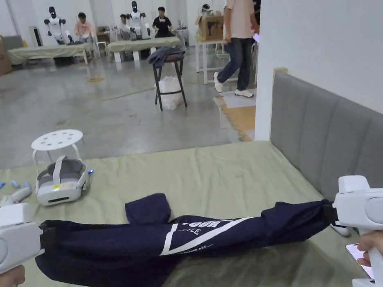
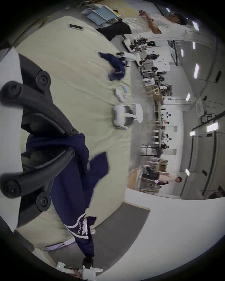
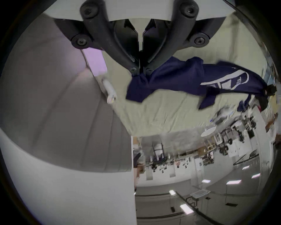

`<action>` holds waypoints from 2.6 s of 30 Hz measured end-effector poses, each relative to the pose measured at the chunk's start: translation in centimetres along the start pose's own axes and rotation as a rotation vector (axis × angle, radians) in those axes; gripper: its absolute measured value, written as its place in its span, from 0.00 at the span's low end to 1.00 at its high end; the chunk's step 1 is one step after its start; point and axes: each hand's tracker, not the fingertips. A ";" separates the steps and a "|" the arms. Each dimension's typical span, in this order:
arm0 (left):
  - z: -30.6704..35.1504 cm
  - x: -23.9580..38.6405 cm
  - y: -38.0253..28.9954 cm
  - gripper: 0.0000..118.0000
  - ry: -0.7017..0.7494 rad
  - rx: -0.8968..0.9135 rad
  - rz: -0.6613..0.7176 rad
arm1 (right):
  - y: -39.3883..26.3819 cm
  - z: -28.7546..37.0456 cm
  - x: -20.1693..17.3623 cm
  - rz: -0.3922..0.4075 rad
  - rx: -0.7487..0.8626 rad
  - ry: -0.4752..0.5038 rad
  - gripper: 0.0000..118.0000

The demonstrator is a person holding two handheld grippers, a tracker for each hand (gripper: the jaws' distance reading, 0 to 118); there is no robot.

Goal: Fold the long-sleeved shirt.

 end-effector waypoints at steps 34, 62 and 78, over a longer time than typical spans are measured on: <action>1.4 -5.4 -16.6 0.81 0.172 -0.299 0.111 | -10.2 0.0 -5.7 0.107 -0.380 0.064 0.00; -2.9 -4.7 -15.1 0.08 -0.029 -0.337 0.161 | 7.4 -30.7 -33.0 0.757 -0.446 0.362 0.70; -5.4 -2.7 -0.2 0.08 0.048 -0.092 -0.157 | 15.5 -21.2 -23.0 0.479 -0.400 0.253 0.04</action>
